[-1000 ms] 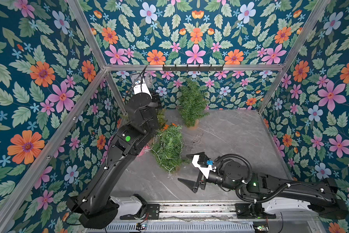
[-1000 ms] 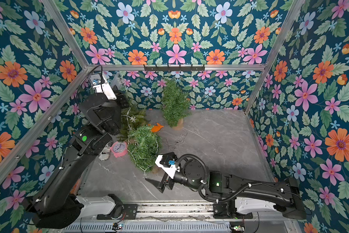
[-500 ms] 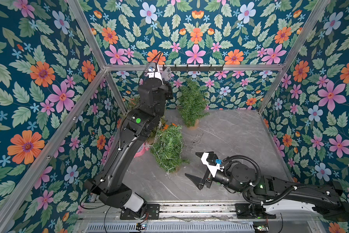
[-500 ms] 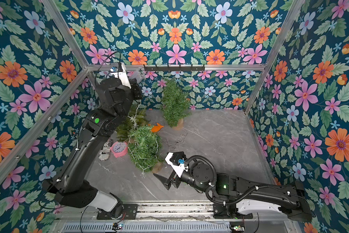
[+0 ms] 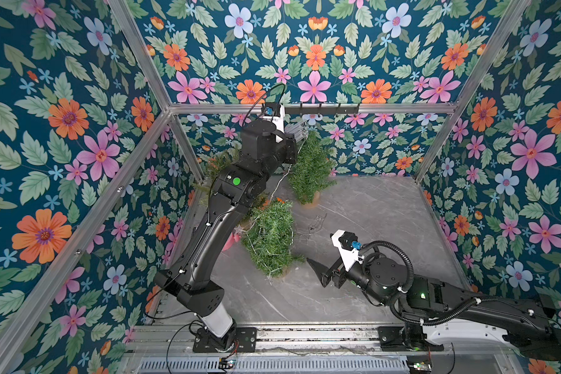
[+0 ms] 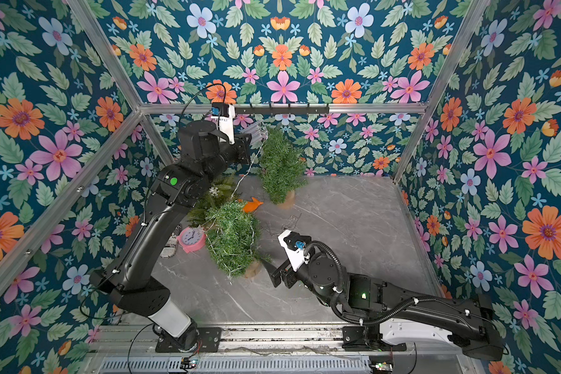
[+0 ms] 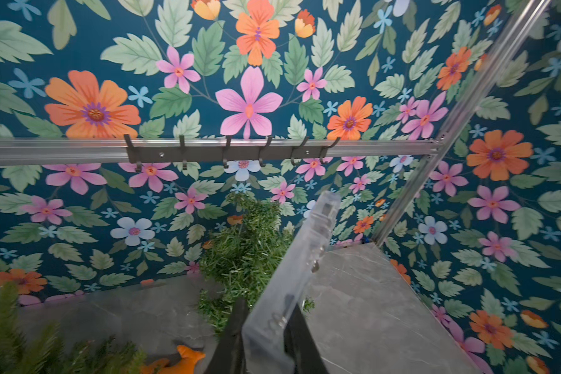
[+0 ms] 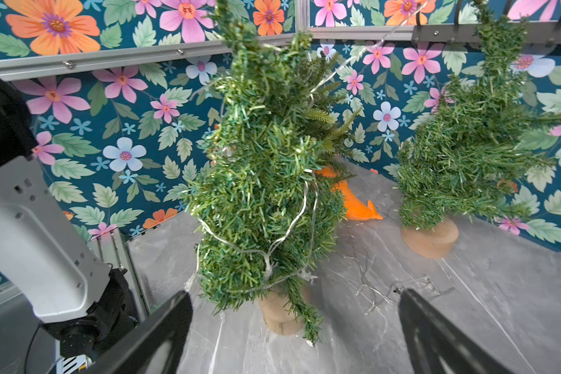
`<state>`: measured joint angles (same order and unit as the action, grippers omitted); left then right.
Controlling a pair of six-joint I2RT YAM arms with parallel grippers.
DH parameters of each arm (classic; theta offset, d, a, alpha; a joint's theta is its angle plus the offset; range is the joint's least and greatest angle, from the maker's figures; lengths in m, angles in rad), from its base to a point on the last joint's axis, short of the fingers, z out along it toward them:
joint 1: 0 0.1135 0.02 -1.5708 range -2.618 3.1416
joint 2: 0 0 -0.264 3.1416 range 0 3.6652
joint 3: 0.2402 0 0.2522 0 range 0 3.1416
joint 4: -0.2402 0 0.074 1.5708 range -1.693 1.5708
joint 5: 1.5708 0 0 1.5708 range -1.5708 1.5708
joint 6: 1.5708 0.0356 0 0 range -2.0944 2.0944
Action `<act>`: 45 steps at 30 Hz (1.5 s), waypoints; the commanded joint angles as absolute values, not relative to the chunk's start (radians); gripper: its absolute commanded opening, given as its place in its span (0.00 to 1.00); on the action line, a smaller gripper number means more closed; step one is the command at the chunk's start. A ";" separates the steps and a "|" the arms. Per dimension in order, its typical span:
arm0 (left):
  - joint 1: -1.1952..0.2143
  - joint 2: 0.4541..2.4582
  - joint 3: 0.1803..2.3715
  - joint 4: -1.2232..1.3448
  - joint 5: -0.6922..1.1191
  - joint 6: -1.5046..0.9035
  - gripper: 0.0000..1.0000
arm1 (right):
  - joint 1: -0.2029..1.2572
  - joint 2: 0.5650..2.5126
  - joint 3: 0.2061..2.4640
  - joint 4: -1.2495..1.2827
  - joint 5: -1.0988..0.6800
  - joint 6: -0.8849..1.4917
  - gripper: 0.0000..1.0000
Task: Wrap string light around the christmas tree
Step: Wrap the light string around the Christmas tree.
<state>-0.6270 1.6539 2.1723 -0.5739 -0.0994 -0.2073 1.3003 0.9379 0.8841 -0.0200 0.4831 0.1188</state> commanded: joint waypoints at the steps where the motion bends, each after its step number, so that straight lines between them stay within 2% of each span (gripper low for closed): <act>1: -0.639 1.646 2.176 -0.572 0.009 -0.232 0.00 | 1.289 0.933 0.880 -0.031 0.511 0.165 1.00; 15: -0.755 1.589 2.155 -0.603 0.016 -0.204 0.00 | 1.275 0.918 0.866 -0.042 0.513 0.198 1.00; 28: -0.916 1.568 2.180 -0.683 -0.153 -0.124 0.00 | 1.275 0.916 0.864 -0.051 0.515 0.214 1.00; 37: -1.013 1.491 2.110 -0.677 -0.221 -0.130 0.00 | 1.275 0.929 0.862 -0.038 0.514 0.220 1.00; 45: -1.034 1.411 2.006 -0.693 -0.259 -0.144 0.00 | 1.275 0.939 0.860 -0.041 0.512 0.230 1.00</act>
